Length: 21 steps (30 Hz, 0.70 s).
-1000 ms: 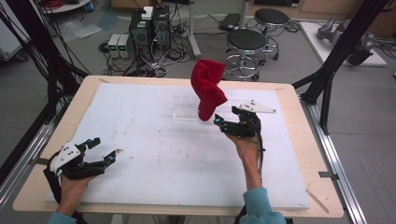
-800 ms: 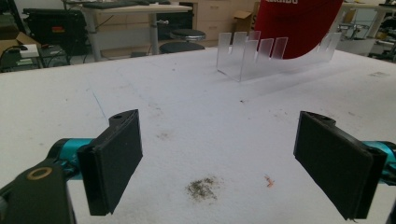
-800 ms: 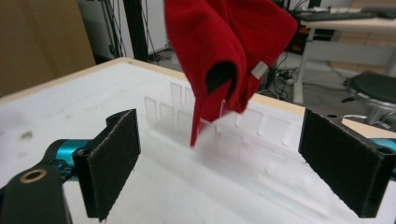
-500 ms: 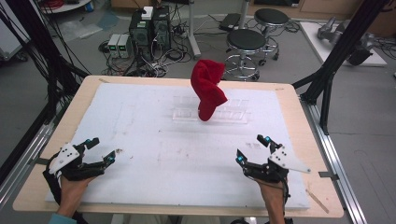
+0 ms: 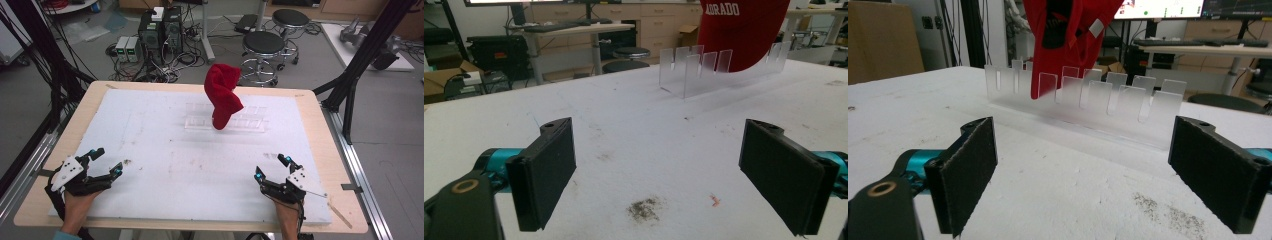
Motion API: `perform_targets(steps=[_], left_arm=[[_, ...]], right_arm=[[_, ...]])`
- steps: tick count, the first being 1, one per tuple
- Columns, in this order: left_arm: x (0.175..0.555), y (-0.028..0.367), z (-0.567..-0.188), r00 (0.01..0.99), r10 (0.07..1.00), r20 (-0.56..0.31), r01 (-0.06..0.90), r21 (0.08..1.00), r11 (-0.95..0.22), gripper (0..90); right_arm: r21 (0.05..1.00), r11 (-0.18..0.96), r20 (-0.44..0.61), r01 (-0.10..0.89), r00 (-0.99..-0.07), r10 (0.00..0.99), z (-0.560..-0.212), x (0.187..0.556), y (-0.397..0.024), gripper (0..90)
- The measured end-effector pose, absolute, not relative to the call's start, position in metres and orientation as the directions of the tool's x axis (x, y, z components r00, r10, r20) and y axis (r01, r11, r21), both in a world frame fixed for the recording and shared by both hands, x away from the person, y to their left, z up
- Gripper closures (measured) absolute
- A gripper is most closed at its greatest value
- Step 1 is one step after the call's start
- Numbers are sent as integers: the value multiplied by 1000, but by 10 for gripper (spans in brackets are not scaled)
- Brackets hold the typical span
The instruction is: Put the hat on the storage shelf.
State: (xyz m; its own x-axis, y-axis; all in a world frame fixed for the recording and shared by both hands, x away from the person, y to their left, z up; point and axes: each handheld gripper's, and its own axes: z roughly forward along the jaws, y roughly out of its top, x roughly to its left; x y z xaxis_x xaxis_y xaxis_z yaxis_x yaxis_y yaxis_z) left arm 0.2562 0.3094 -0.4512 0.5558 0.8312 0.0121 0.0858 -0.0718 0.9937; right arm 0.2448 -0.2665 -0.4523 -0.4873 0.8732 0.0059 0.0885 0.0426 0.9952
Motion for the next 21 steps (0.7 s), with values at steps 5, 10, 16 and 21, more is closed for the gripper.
perform_targets(steps=[5,10,16,21], left_arm=[[256,309,-451,553,833,10,88,994,-71,154],[256,309,-451,553,833,11,84,994,-69,154],[256,309,-452,551,835,10,79,995,-64,154],[255,310,-452,553,833,8,77,995,-61,154]], right_arm=[[994,53,1,99,-482,876,-452,247,-266,111],[993,53,4,105,-480,877,-452,246,-265,111],[993,37,22,115,-477,879,-452,247,-266,111],[994,41,12,101,-474,880,-453,246,-266,111]])
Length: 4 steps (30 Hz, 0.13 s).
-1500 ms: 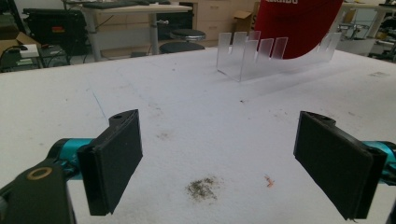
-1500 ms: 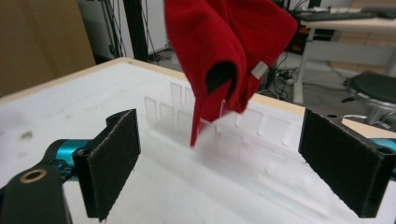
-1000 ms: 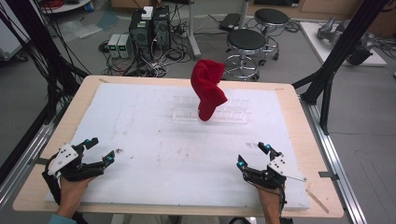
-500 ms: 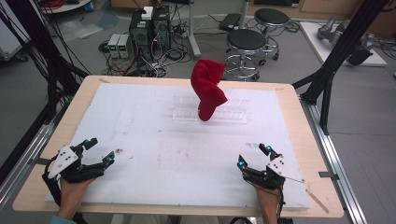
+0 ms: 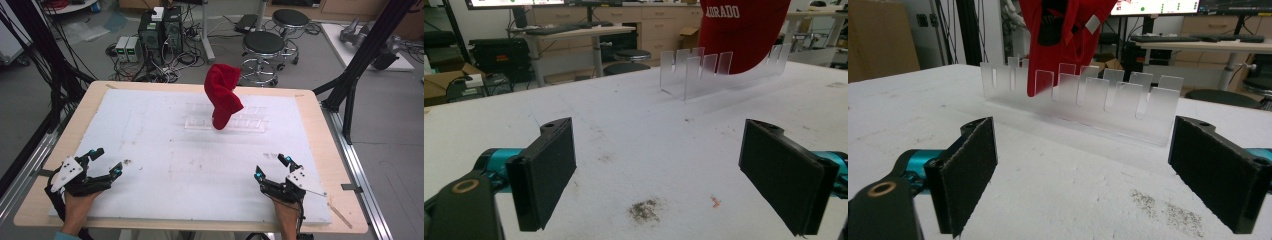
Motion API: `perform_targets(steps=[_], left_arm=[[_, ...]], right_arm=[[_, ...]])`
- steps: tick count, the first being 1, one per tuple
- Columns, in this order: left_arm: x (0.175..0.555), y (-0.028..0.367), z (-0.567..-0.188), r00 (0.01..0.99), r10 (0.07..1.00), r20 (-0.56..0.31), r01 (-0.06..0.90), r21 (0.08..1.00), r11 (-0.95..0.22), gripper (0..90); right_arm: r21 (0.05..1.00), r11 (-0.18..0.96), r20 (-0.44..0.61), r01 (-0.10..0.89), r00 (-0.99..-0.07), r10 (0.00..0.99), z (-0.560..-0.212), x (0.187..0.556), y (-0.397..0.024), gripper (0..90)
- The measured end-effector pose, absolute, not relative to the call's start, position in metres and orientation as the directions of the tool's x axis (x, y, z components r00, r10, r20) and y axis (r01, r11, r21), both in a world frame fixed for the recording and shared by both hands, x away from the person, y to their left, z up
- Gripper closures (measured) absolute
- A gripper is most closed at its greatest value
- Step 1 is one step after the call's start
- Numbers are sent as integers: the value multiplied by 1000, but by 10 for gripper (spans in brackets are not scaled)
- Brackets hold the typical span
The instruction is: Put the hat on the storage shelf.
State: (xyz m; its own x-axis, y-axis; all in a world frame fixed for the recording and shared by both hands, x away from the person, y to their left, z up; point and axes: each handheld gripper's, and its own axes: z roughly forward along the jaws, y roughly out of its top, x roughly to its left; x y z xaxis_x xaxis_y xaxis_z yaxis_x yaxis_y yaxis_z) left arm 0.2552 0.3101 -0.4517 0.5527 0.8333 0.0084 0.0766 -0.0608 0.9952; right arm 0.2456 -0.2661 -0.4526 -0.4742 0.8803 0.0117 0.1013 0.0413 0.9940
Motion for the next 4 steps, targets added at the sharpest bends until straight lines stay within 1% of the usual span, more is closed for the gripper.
perform_targets(steps=[4], left_arm=[[256,312,-452,549,836,-8,82,996,-44,154]], right_arm=[[994,28,23,103,-463,886,-453,246,-267,111]])
